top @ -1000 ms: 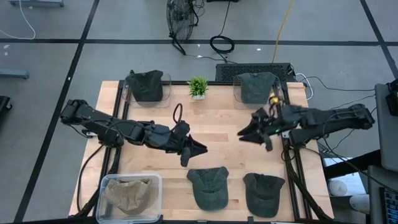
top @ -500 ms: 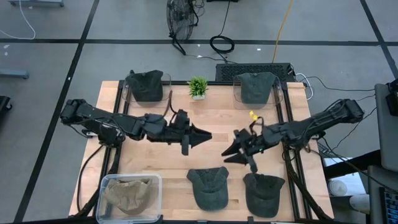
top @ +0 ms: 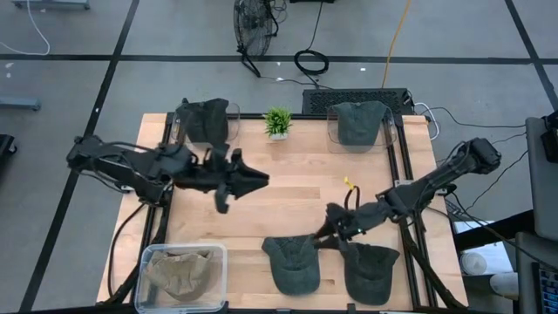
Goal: Pick & Place hat
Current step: Put the green cap into the right transparent bin
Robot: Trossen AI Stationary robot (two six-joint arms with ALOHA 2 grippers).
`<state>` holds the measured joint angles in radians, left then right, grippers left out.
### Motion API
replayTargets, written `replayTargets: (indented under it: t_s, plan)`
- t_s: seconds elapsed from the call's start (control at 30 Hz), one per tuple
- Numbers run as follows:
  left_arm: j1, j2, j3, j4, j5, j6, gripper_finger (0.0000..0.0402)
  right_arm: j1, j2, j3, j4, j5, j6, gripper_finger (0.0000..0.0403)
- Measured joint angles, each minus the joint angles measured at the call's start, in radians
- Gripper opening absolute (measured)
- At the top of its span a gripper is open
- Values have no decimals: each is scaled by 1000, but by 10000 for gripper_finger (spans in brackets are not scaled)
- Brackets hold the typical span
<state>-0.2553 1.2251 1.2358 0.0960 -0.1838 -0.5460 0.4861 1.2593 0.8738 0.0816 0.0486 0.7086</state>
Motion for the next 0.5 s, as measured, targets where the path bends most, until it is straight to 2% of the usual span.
replayTargets:
  t_s: [0.2, 0.33, 0.5]
  plan:
    - [-81, -72, 0, -126, 0, 25, 92, 73, 0, 0, -153, -43, 150, 130]
    - [-125, -120, 0, -219, -35, 40, 92, 92, 0, 0, -126, 56, 202, 130]
    - [-157, -141, 0, -267, -96, 47, 92, 90, 31, 0, -60, 150, 156, 130]
